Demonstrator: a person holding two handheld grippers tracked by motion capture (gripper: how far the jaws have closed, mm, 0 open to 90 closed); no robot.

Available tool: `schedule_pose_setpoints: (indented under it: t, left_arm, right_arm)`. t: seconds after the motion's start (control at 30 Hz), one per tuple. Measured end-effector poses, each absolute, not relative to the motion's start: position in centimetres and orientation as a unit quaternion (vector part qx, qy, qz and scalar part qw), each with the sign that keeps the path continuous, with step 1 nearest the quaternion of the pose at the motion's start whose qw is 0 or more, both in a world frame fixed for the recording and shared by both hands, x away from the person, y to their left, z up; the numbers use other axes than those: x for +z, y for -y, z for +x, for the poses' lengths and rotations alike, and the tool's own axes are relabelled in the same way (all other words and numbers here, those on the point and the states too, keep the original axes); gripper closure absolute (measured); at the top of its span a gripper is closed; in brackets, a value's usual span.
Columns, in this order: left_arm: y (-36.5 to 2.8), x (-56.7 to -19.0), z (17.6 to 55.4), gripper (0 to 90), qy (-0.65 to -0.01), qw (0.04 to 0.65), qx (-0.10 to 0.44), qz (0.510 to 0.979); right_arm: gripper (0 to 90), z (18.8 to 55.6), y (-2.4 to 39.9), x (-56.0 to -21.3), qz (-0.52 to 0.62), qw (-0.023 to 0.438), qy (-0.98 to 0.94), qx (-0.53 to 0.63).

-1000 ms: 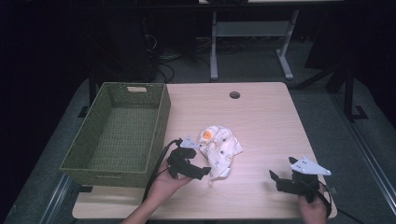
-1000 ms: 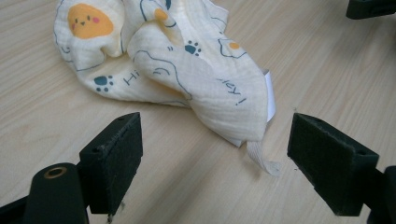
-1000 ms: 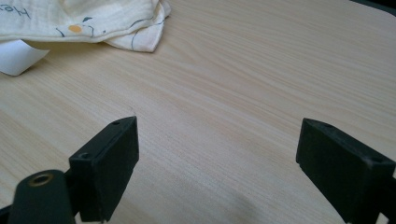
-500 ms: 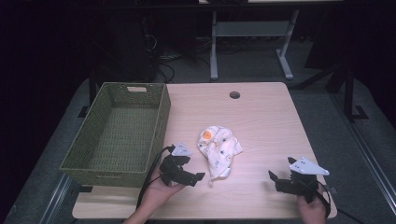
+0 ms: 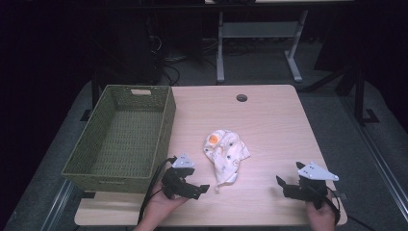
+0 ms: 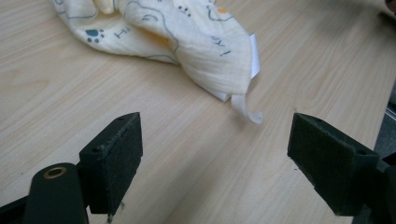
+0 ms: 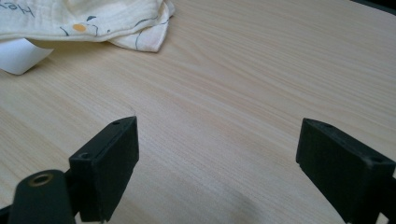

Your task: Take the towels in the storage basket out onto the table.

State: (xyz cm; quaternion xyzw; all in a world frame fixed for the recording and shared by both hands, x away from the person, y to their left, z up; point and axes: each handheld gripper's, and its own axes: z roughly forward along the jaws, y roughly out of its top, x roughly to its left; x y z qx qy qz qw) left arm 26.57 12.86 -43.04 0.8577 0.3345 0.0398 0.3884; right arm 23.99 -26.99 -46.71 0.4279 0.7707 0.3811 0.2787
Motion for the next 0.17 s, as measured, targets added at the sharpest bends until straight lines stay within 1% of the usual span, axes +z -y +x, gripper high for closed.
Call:
schedule_pose_setpoints:
  t: [0.17]
  left_arm:
    - [-12.70,-42.65,26.41,17.5,-0.329,0.395,0.052,0.856]
  right_arm:
    - [12.7,24.04,27.12,-46.73,0.425,0.274,-0.771,0.386]
